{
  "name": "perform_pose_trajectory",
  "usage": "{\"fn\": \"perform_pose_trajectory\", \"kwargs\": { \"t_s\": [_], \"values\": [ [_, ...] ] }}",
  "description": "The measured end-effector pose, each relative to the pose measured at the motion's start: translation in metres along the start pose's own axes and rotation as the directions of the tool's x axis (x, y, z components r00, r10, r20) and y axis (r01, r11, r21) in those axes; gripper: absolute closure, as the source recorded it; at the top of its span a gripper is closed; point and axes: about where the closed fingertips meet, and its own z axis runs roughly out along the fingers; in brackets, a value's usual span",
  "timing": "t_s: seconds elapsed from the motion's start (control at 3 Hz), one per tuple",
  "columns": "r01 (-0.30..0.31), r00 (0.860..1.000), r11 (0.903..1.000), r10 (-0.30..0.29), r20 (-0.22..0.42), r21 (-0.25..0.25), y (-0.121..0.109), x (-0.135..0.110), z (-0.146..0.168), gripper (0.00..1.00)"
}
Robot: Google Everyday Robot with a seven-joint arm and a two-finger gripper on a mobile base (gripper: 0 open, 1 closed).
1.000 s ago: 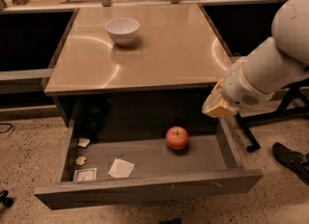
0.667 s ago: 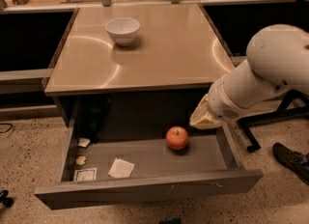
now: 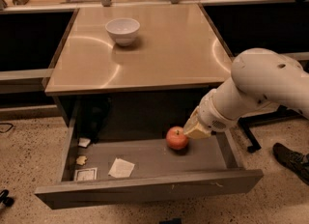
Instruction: Pick apple from top drawer and place on counter
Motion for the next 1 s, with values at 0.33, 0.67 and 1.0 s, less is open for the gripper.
{"fn": "perform_pose_trajectory", "kwargs": {
  "t_s": [0.33, 0.67, 1.0],
  "values": [
    [0.023, 1.0, 0.9991, -0.023, 0.001, 0.034, 0.0, 0.008, 0.008, 0.84],
    [0.047, 0.999, 0.9957, -0.049, 0.023, 0.08, -0.003, 0.019, 0.021, 0.62],
    [0.066, 0.996, 0.991, -0.073, 0.055, 0.117, -0.012, 0.027, 0.036, 0.39]
  ]
}}
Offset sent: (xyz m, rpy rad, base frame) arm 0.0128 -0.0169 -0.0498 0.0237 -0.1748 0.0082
